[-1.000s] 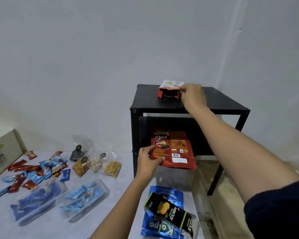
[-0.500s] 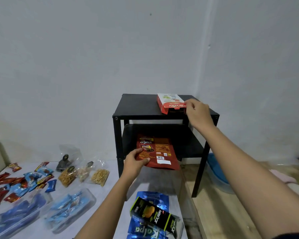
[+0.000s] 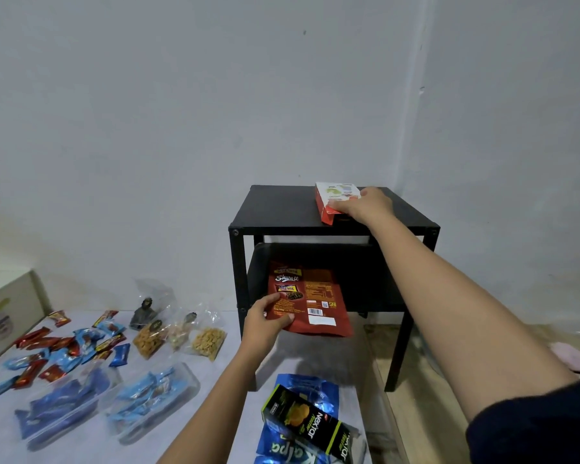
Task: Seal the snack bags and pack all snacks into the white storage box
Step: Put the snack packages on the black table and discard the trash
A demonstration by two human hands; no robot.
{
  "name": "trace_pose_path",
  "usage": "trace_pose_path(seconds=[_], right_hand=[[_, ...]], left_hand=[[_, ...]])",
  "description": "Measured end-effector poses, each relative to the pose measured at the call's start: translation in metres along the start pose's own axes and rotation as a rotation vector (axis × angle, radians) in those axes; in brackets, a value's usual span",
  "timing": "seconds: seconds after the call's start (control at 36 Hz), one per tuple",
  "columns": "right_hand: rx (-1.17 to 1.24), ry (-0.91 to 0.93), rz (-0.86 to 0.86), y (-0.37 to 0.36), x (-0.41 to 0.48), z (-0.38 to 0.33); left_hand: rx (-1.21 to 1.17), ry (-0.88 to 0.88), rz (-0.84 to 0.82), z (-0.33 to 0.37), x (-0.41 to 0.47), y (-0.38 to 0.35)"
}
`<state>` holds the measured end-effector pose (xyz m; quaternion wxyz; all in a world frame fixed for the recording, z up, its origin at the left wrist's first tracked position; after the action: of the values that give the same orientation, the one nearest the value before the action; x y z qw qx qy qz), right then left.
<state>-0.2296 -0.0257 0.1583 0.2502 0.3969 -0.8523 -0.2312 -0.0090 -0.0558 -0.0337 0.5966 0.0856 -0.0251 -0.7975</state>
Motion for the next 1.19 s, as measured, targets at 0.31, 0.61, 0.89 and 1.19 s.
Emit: trace_pose_path(seconds=[0.31,0.61,0.89,1.19], right_hand=[[0.236,0.171,0.084,0.002,-0.019,-0.025],[0.378,0.257,0.112,0.011,-0.051,-0.008],[0.519,0.357,0.05,-0.001,-0.116,-0.023],[0.727,0.375,-0.206,-0.147,-0.224,-0.13]], left_hand=[[-0.053,-0.025,0.026,0.008,-0.009,0.003],[-0.155,-0.064,-0.033,0.01,-0.039,0.012],[-0.203,-0.103,-0.041,0.007,-0.093,0.064],[-0.179,-0.075,0.174,-0.027,-0.186,0.24]])
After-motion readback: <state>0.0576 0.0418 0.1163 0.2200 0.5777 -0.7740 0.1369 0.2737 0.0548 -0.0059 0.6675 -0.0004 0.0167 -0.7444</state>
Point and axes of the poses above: each hand's wrist, its own x-axis towards the middle knuckle, its own y-axis out of the back of the hand, z = x × y, the point moved 7 cm from there along x, towards the middle knuckle, and after that the axes turned 10 degrees about y, right-handed, at the moved point
